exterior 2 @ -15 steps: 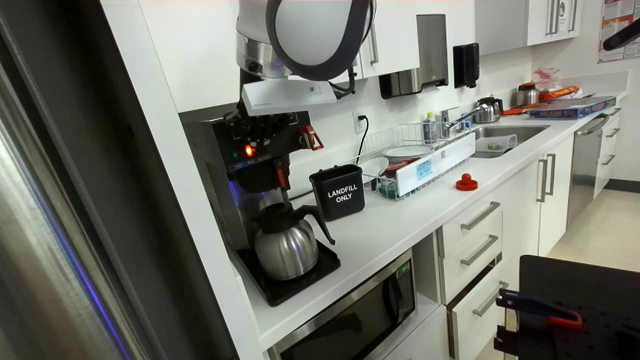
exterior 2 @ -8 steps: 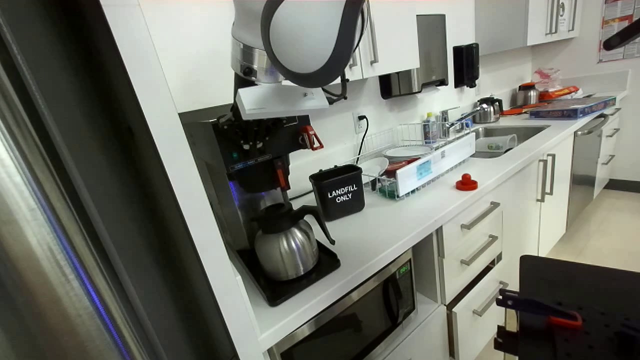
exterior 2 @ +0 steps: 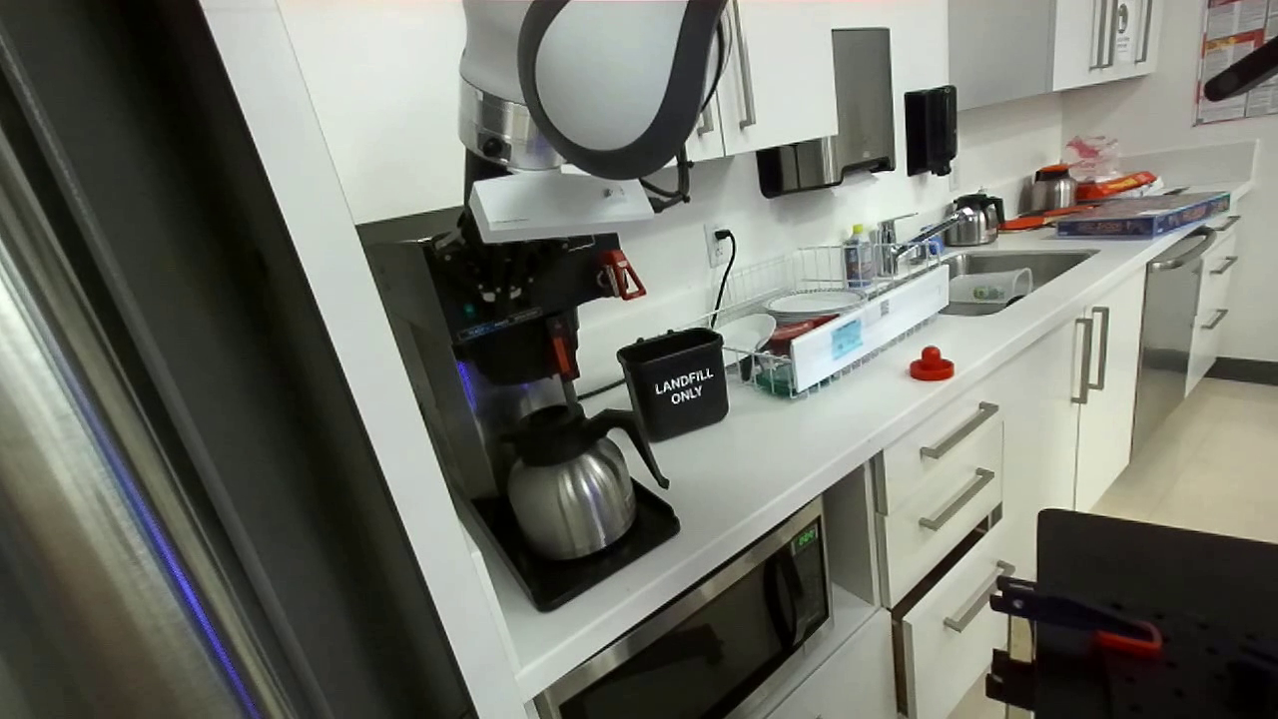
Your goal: Turn off the switch on the coffee maker
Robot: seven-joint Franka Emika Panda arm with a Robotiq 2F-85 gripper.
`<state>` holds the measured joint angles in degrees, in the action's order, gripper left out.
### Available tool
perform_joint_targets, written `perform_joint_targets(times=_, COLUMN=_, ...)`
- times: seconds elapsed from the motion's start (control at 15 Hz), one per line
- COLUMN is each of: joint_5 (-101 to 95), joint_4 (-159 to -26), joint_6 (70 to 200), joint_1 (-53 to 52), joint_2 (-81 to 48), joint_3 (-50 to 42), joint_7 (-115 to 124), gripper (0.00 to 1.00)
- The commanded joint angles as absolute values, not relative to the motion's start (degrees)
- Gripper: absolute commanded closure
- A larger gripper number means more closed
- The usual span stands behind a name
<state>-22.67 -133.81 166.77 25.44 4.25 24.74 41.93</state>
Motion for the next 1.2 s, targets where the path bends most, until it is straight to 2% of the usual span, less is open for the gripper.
perform_joint_targets(times=0.0, joint_5=-21.0, joint_4=-133.02, joint_6=168.09, joint_1=24.71, joint_2=3.59, joint_3=24.8, joint_7=40.53, gripper=1.0)
perform_joint_targets(times=0.4, joint_5=-4.69, joint_4=-140.03, joint_6=163.43, joint_1=19.7, joint_2=13.92, joint_3=23.79, joint_7=35.28, gripper=1.0)
perform_joint_targets(times=0.6, joint_5=1.21, joint_4=-143.03, joint_6=156.61, joint_1=16.63, joint_2=22.04, joint_3=21.8, joint_7=32.58, gripper=1.0)
perform_joint_targets(times=0.67, joint_5=-1.01, joint_4=-143.78, joint_6=153.04, joint_1=12.54, joint_2=24.79, joint_3=17.36, joint_7=34.02, gripper=1.0)
perform_joint_targets(times=1.13, joint_5=-10.1, joint_4=-144.67, joint_6=130.07, joint_1=11.58, joint_2=38.78, joint_3=12.89, joint_7=32.82, gripper=1.0)
